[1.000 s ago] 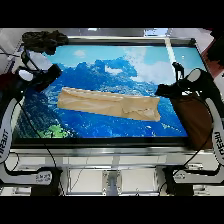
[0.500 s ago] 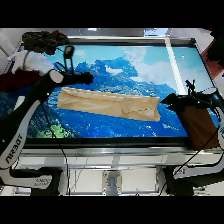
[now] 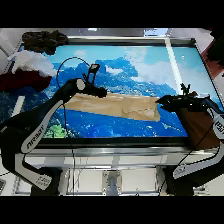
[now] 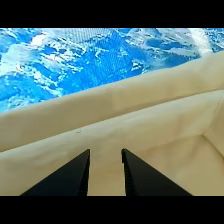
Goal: Fold the shirts.
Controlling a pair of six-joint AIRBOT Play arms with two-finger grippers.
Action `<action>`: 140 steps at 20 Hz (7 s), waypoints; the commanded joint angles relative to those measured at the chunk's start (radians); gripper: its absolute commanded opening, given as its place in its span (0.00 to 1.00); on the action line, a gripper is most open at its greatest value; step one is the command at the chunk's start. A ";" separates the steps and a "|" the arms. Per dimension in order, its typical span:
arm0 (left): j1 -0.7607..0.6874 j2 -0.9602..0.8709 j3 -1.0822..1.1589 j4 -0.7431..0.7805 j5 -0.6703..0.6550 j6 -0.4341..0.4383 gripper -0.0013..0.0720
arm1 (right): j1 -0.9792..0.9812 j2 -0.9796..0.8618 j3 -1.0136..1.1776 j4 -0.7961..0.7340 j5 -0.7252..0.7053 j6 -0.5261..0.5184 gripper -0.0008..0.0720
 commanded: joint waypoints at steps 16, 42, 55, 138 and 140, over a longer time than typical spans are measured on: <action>-0.010 -0.105 0.006 0.062 -0.046 -0.007 0.03 | 0.186 0.032 0.169 0.151 0.365 -0.015 0.05; 0.156 -0.024 0.399 0.211 -0.408 -0.224 0.03 | 0.835 -0.002 0.692 -0.161 0.014 0.533 0.04; 0.254 0.053 0.399 0.220 -0.505 -0.163 0.03 | 0.943 -0.164 0.692 -0.171 -0.179 0.597 0.64; 0.253 0.053 0.399 -0.047 -0.597 -0.186 0.03 | 0.096 0.461 0.467 -0.350 0.195 0.290 0.69; 0.253 0.053 0.399 -0.047 -0.601 -0.186 0.03 | 0.184 0.461 0.467 -0.509 0.171 0.290 0.69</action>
